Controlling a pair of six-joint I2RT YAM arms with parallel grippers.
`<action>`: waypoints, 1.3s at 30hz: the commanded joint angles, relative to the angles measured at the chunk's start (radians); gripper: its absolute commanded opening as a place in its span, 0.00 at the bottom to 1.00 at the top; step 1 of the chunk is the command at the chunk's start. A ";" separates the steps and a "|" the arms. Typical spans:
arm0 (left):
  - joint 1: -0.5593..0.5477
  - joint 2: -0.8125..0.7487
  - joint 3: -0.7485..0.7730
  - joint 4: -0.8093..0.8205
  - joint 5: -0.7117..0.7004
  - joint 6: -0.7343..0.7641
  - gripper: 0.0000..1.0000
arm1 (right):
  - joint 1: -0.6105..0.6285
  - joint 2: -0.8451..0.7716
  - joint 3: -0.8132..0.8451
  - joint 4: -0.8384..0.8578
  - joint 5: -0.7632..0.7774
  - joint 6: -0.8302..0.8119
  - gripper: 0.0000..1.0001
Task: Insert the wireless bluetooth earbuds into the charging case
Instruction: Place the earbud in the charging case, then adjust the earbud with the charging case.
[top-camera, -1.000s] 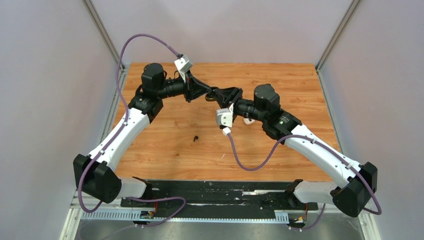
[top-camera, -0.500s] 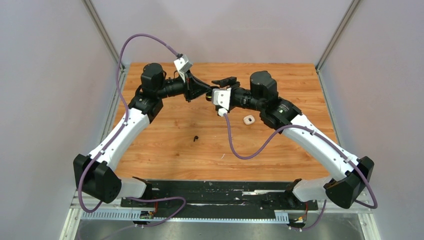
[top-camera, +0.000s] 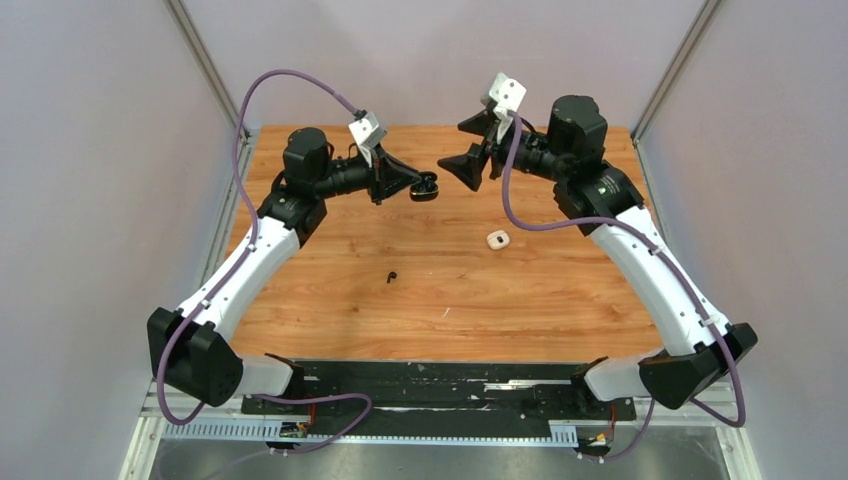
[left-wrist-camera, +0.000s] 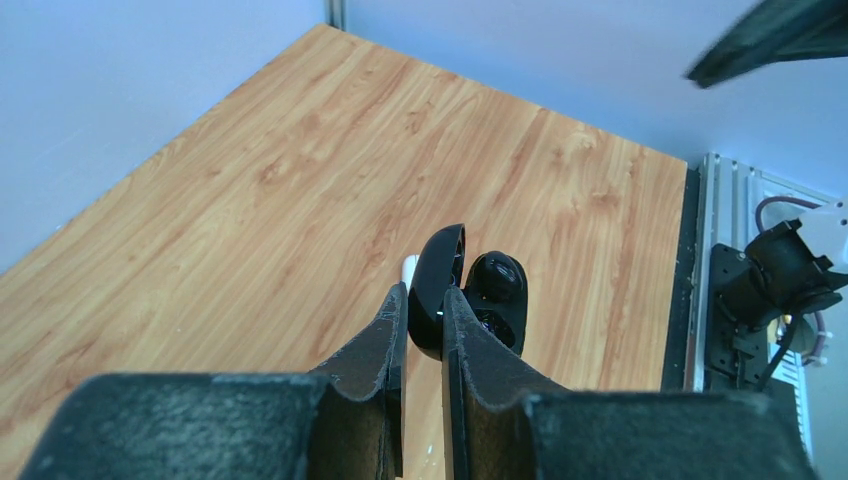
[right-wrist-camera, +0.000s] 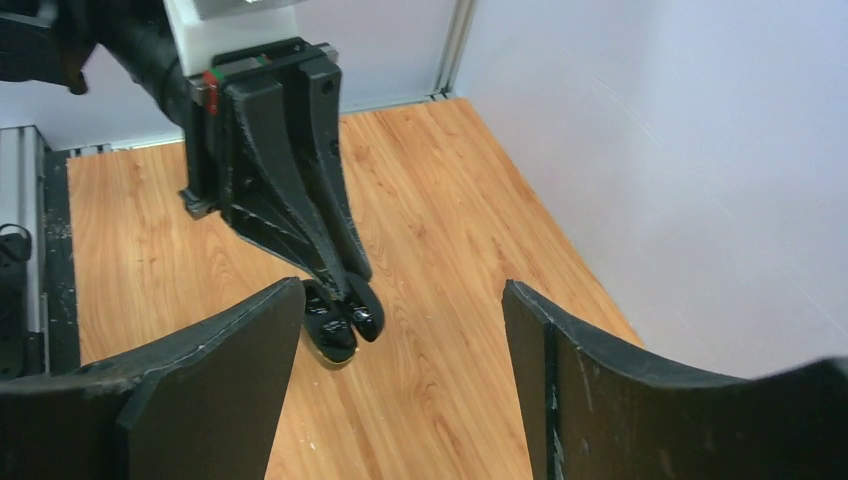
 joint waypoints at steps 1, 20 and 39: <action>-0.003 -0.047 -0.001 0.010 -0.003 0.052 0.00 | 0.003 -0.033 -0.029 0.006 -0.076 0.078 0.77; -0.003 -0.087 -0.005 -0.005 0.075 0.093 0.00 | -0.002 0.057 -0.053 -0.079 -0.104 0.009 0.76; -0.004 -0.093 -0.019 0.018 0.099 0.079 0.00 | 0.013 0.115 -0.012 -0.102 -0.028 0.043 0.74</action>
